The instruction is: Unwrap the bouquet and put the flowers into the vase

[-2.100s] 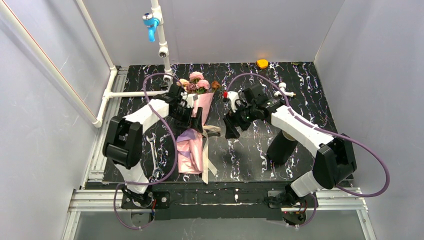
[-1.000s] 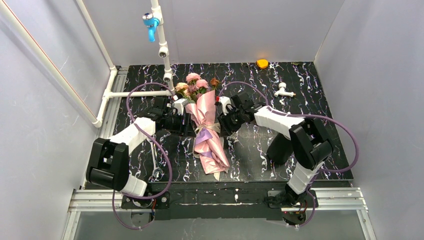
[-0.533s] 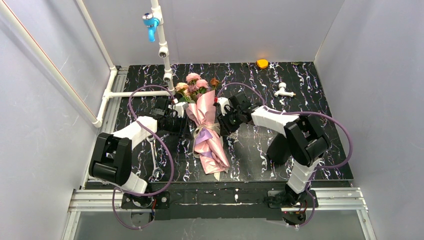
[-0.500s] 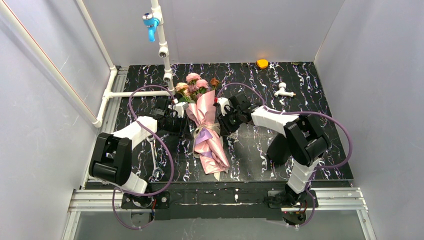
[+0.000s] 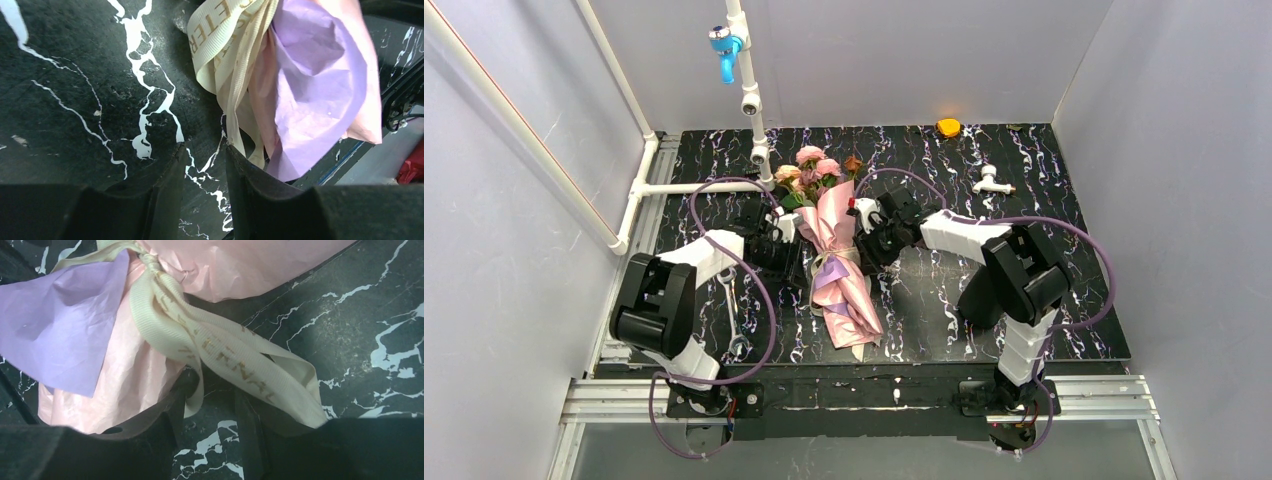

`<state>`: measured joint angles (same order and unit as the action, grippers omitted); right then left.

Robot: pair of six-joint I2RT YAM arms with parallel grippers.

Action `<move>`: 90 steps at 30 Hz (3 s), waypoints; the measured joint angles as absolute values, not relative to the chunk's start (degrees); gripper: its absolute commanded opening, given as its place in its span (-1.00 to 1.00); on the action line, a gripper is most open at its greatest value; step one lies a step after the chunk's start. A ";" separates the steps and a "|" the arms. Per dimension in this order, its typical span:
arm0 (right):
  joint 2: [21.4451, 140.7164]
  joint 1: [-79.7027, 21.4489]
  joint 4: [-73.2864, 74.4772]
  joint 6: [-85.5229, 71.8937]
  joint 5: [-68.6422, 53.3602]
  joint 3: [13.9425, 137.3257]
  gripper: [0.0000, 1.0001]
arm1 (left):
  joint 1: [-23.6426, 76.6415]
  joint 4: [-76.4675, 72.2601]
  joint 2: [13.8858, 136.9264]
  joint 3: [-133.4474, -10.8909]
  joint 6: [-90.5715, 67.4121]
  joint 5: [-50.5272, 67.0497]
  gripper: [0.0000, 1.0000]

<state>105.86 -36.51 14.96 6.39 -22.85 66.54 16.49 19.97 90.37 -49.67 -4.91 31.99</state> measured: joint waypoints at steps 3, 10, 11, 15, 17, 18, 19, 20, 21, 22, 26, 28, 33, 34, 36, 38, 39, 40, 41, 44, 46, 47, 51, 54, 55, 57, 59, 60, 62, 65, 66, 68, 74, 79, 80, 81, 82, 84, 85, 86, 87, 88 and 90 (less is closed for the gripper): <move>107.31 -36.51 14.98 6.79 -22.94 67.11 -0.21 | 17.26 20.75 92.31 -50.15 -4.73 31.88 -0.22; 107.33 -36.51 15.20 7.55 -23.16 67.40 -0.96 | 18.98 21.41 94.41 -51.79 -4.19 32.45 -0.05; 107.33 -36.51 15.25 7.60 -23.18 67.40 -0.97 | 19.05 21.43 94.43 -51.81 -4.14 32.62 -0.03; 107.33 -36.51 15.25 7.51 -23.31 67.40 -0.97 | 19.09 21.47 94.43 -51.90 -4.03 34.15 0.03; 107.33 -36.51 15.27 7.49 -23.31 67.40 -0.97 | 19.09 21.61 94.39 -51.96 -3.79 35.11 0.08; 107.31 -36.51 15.27 7.49 -23.31 67.40 -0.97 | 19.07 21.76 94.28 -52.03 -3.57 35.53 0.10; 107.33 -36.51 15.25 7.49 -23.31 67.40 -0.97 | 19.07 21.82 94.11 -52.03 -3.38 35.86 0.13; 107.33 -36.51 15.27 7.49 -23.31 67.40 -0.97 | 19.09 21.93 93.82 -52.03 -3.16 36.27 0.13; 107.33 -36.51 15.27 7.49 -23.31 67.40 -0.97 | 19.09 21.93 93.65 -52.03 -3.01 36.47 0.13; 107.33 -36.51 15.29 7.49 -23.31 67.40 -0.97 | 19.09 21.93 93.54 -52.05 -2.96 36.47 0.11; 107.31 -36.51 15.70 7.66 -23.31 67.40 -0.97 | 19.09 22.76 95.37 -53.56 -3.07 35.20 -0.01; 107.31 -36.51 16.23 7.73 -23.31 67.40 -0.97 | 19.11 22.81 97.95 -55.13 -3.46 34.44 -0.11; 107.31 -36.36 16.86 8.14 -23.27 67.42 -0.97 | 19.38 24.12 100.77 -58.04 -3.79 33.10 -0.66; 107.31 -36.32 17.12 8.34 -23.24 67.53 -0.97 | 19.44 24.53 100.97 -58.33 -3.60 32.42 -0.81; 107.31 -36.12 18.26 8.97 -23.09 68.14 -0.97 | 19.51 26.02 101.03 -58.76 -3.07 31.40 -1.00; 107.31 -35.83 19.35 9.30 -22.96 69.14 -0.97 | 19.46 27.68 100.51 -59.05 -2.42 30.44 -1.00; 107.31 -35.64 19.97 9.45 -22.87 69.73 -0.97 | 19.46 28.51 99.81 -59.07 -2.11 29.87 -1.00; 107.31 -35.35 20.58 9.58 -22.83 70.43 -0.97 | 19.40 29.50 98.72 -59.07 -1.80 29.12 -1.00; 107.28 -35.16 21.08 9.72 -22.83 71.05 -0.97 | 19.31 30.35 97.43 -59.07 -1.37 28.49 -1.00; 106.91 -34.50 22.68 10.35 -22.81 72.34 -0.97 | 19.18 32.25 92.29 -59.40 0.12 26.06 -1.00; 106.15 -34.20 23.68 10.74 -22.83 72.58 -0.97 | 19.18 33.08 89.01 -60.25 1.08 24.80 -1.00; 105.73 -34.09 24.12 10.90 -22.83 72.64 -0.97 | 19.18 33.39 87.61 -60.84 1.54 24.43 -1.00; 104.27 -33.82 26.04 11.97 -22.65 72.64 -0.97 | 19.22 34.17 85.14 -62.39 3.20 23.18 -1.00; 103.88 -33.71 26.85 12.93 -22.59 72.64 -0.97 | 19.22 34.39 85.17 -62.48 4.62 21.34 -1.00; 103.85 -33.76 26.94 13.26 -22.63 72.62 -0.97 | 19.25 34.41 85.23 -62.43 5.13 20.86 -1.00; 103.85 -33.82 27.00 13.91 -22.74 72.53 -0.97 | 19.25 34.17 85.36 -62.17 6.50 20.32 -1.00; 103.85 -33.80 27.09 14.35 -22.96 72.44 -0.97 | 19.25 33.30 85.34 -61.19 8.38 20.64 -1.00; 103.85 -33.80 27.07 14.61 -23.09 72.31 -0.97 | 19.25 32.69 85.27 -60.38 9.45 21.06 -1.00; 103.85 -33.80 27.14 15.03 -23.42 72.05 -0.97 | 19.31 31.81 84.95 -58.63 11.38 21.98 -1.00; 103.85 -33.80 27.11 15.35 -23.77 71.44 -0.97 | 19.42 31.94 84.64 -57.58 15.14 24.71 -0.94; 103.85 -33.80 27.31 15.44 -23.70 71.33 -0.97 | 19.40 32.03 84.53 -57.52 17.30 26.35 -0.81; 103.88 -33.76 27.55 15.68 -23.38 71.33 -0.97 | 19.40 32.45 83.83 -57.28 21.17 29.78 -0.57; 103.96 -33.04 28.77 16.80 -21.52 71.31 -0.97 | 18.92 34.59 81.25 -57.14 29.98 37.21 -0.34; 104.22 -32.95 29.02 16.97 -21.12 70.98 -0.97 | 16.97 29.47 82.83 -56.80 34.68 37.56 -0.21; 104.33 -32.95 29.04 16.97 -21.10 70.98 -0.97 | 16.71 28.05 83.31 -56.55 35.97 37.50 -0.18; 104.49 -32.95 29.04 17.02 -21.10 70.94 -0.97 | 16.60 26.65 83.96 -56.29 37.32 37.54 -0.14; 104.57 -32.95 29.04 17.08 -21.10 70.81 -0.97 | 16.60 25.56 84.68 -56.14 38.54 37.60 -0.12; 104.64 -32.97 29.12 17.21 -21.15 70.48 -0.97 | 16.67 23.79 86.89 -56.16 41.17 38.09 -0.08; 104.66 -32.95 29.15 17.28 -21.15 70.37 -0.97 | 16.78 23.20 88.20 -56.21 42.46 38.20 -0.07; 104.66 -32.95 29.34 17.34 -21.21 70.32 -0.97 | 16.99 22.83 89.45 -56.27 43.57 38.20 -0.03; 104.68 -32.95 29.50 17.37 -21.23 70.32 -0.97 | 17.21 22.61 90.87 -56.40 44.75 38.13 -0.02; 104.68 -32.95 29.56 17.37 -21.39 70.32 -0.97 | 17.56 22.48 92.29 -56.55 45.91 38.00 -0.01; 104.71 -32.95 29.58 17.37 -21.67 70.30 -0.97 | 18.33 22.41 94.35 -56.88 47.57 37.63 0.00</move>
